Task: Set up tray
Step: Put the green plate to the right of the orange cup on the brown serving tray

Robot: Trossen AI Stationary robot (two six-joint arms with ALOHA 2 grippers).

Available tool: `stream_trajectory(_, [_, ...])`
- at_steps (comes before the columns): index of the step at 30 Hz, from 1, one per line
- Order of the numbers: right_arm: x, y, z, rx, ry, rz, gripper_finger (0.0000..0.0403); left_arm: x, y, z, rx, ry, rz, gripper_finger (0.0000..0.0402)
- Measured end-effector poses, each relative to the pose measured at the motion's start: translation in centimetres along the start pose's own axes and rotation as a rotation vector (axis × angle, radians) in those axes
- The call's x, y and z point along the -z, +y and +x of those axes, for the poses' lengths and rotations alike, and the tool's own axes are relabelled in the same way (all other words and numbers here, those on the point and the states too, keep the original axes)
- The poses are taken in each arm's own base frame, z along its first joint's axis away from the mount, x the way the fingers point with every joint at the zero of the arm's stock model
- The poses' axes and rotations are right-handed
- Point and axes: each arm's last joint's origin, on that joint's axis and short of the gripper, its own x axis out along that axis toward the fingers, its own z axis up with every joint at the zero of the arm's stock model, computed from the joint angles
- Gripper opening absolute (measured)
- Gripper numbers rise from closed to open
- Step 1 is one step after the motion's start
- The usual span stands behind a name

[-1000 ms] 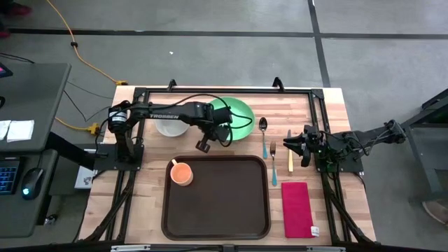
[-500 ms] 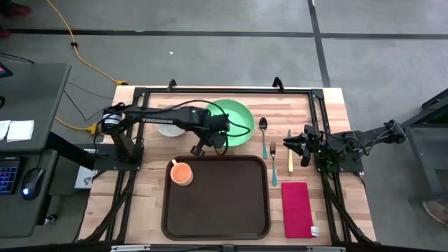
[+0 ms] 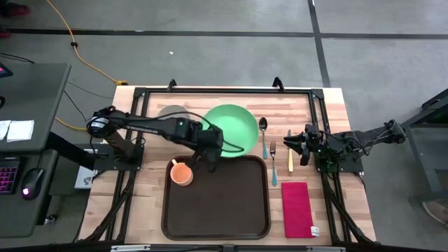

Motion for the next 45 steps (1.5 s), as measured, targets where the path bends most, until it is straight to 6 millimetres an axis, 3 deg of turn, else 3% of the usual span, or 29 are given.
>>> stream_trajectory(16, [0.0,0.0,0.0,0.001,0.003,-0.013,0.0083,-3.1,-5.3,-0.9,-0.035,-0.041,0.059,0.0011])
stream_trajectory(32, [0.0,0.0,0.0,0.001,0.003,-0.014,0.0083,-4.2,-6.4,-1.3,-0.098,-0.091,-0.027,0.0011])
stream_trajectory(45, [0.0,0.0,0.0,-0.004,0.006,-0.013,0.0083,-5.5,-10.6,-2.3,-0.148,-0.115,-0.013,0.0011])
